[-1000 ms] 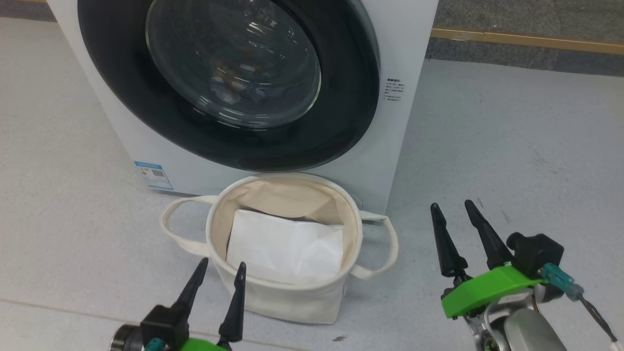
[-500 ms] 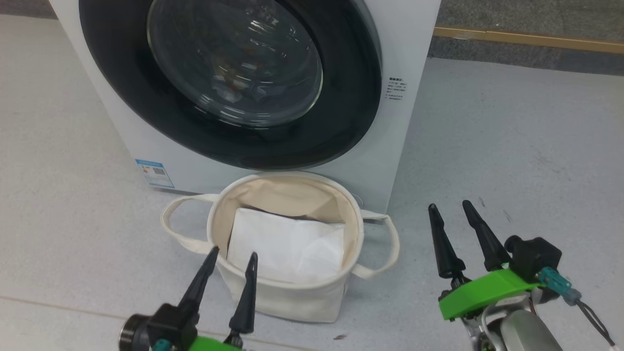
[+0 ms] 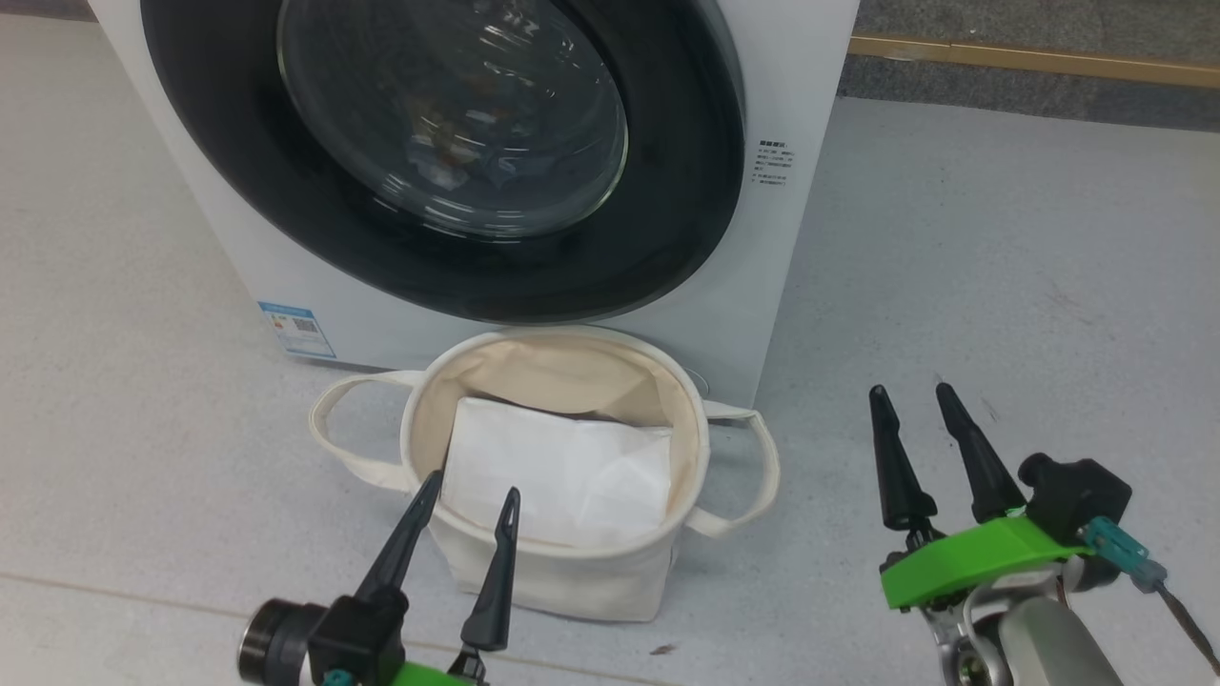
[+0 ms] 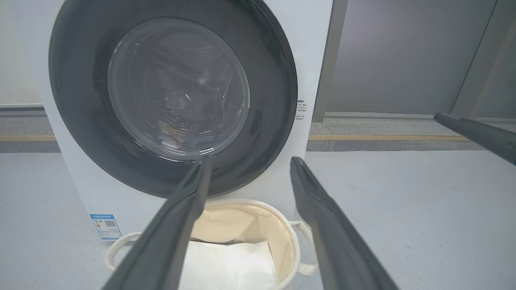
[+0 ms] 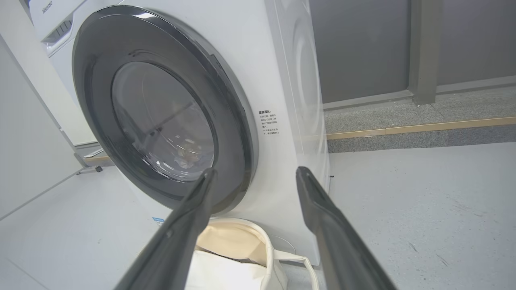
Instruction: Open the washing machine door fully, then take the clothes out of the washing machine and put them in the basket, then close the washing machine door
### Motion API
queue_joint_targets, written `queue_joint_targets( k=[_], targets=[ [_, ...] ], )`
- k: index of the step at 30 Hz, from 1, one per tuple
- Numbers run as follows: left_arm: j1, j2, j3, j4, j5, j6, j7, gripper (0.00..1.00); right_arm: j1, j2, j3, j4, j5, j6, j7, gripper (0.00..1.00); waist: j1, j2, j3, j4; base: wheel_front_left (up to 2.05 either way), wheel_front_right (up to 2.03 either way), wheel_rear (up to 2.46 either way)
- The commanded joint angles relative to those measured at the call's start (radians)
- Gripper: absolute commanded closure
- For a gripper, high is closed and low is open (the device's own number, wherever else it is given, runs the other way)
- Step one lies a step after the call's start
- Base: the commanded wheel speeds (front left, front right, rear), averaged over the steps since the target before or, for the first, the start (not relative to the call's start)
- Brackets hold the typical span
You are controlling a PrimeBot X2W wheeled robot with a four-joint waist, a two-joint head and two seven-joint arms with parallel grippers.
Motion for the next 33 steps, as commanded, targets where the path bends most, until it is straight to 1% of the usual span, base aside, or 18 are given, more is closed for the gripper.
queue_joint_targets(
  k=[1,5,7,11,13,17,19,23,33],
  targets=[
    [-0.037,0.005,0.037,-0.027,0.015,0.006,-0.012,0.0,-0.051,-0.007,0.012,-0.024,-0.016,0.0,-0.012,0.0,0.0,0.0,0.0,0.0,0.0,0.0,0.0],
    [-0.039,-0.003,0.042,-0.039,0.024,0.014,-0.012,0.0,-0.054,-0.007,0.005,-0.028,-0.059,0.0,-0.012,0.0,0.0,0.0,0.003,-0.001,0.0,0.0,0.0],
    [-0.035,-0.007,0.047,-0.041,0.026,0.019,-0.012,0.0,-0.055,-0.007,-0.006,-0.044,-0.111,0.0,-0.012,0.0,0.0,0.0,0.005,-0.001,0.0,0.0,0.0],
    [-0.035,-0.01,0.052,-0.03,0.035,0.026,-0.012,0.0,-0.048,-0.007,-0.04,-0.058,-0.143,0.0,-0.012,0.0,0.0,0.0,0.008,0.0,0.0,0.0,0.0],
    [-0.037,-0.01,0.051,-0.022,0.043,0.024,-0.012,0.0,-0.044,-0.007,-0.041,-0.055,-0.136,0.0,-0.012,0.0,0.0,0.0,0.01,0.002,0.0,0.0,0.0],
    [-0.039,-0.014,0.054,-0.013,0.042,0.021,-0.012,0.0,-0.04,-0.007,-0.028,-0.03,-0.074,0.0,-0.012,0.0,0.0,0.0,0.009,0.003,0.0,0.0,0.0],
    [-0.039,-0.016,0.055,-0.01,0.039,0.019,-0.012,0.0,-0.042,-0.007,-0.02,-0.02,-0.063,0.0,-0.012,0.0,0.0,0.0,0.009,0.004,0.0,0.0,0.0],
    [-0.037,-0.021,0.052,-0.001,0.032,0.007,-0.012,0.0,-0.043,-0.007,-0.017,-0.008,-0.065,0.0,-0.012,0.0,0.0,0.0,0.0,0.004,0.0,0.0,0.0],
    [-0.021,-0.027,0.058,0.001,0.037,0.003,-0.012,0.0,-0.036,-0.007,-0.014,-0.002,-0.094,0.0,-0.012,0.0,0.0,0.0,-0.019,-0.001,0.0,0.0,0.0]
  ],
)
